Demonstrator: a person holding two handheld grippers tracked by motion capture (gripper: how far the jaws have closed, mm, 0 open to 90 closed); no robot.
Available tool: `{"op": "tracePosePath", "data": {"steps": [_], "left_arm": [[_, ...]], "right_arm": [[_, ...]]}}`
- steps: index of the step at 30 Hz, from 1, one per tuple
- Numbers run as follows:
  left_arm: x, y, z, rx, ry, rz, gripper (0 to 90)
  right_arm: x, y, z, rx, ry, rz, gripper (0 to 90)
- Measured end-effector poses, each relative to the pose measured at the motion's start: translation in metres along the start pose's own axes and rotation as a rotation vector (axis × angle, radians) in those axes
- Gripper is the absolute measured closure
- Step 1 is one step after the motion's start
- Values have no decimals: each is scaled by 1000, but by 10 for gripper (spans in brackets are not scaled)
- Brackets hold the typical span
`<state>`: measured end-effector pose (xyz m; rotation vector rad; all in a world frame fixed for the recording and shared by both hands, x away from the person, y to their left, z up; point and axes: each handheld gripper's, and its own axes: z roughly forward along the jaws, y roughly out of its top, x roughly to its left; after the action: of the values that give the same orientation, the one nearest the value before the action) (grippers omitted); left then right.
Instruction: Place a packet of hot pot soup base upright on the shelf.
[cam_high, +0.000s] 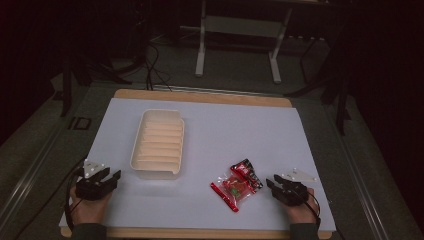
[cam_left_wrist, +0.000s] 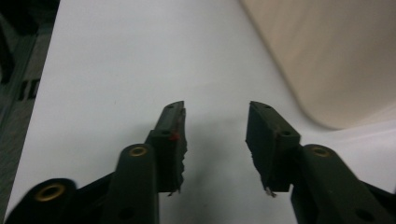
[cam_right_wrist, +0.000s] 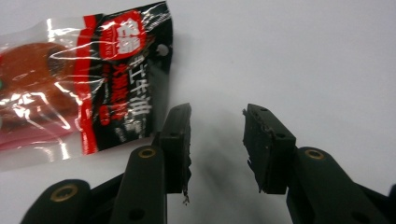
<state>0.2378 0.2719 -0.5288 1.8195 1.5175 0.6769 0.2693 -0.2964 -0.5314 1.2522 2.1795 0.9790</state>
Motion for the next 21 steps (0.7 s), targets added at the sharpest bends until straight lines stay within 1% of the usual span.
{"op": "tracePosePath", "data": {"steps": [3, 4, 5, 6, 7, 8, 9, 13, 16, 17, 19, 21], "left_arm": [[-4, -1, -3, -35, -7, 25, 603], [-4, -1, -3, -35, -7, 25, 596], [-5, -1, -3, -42, -11, 36, 596], [-7, -1, -3, -44, -23, 48, 578], [-7, -2, -3, -40, -27, 51, 576], [-7, -2, -3, -40, -27, 51, 562], [-8, -3, -3, -50, -26, 42, 562], [-7, -3, -6, -67, -23, 35, 565], [-6, -4, -8, -69, -48, 29, 570], [-5, -4, -8, -74, -54, 33, 568], [-5, -4, -9, -81, -53, 38, 559], [-6, -4, -9, -85, -52, 46, 559]], "right_arm": [[2, 2, -1, -4, 12, 5, 608], [2, 2, -1, -4, 12, 5, 608], [2, 2, -1, -2, 17, 8, 604], [3, 4, -2, -7, 24, 16, 598], [4, 5, -2, -10, 26, 18, 596], [4, 5, -2, -10, 26, 18, 596], [4, 6, -2, -11, 26, 20, 592], [7, 9, -2, -11, 33, 24, 578], [10, 11, -1, -12, 30, 25, 570], [11, 12, -1, -14, 29, 25, 569], [13, 14, 0, -13, 27, 32, 567], [15, 15, 1, -13, 37, 38, 558]]}}
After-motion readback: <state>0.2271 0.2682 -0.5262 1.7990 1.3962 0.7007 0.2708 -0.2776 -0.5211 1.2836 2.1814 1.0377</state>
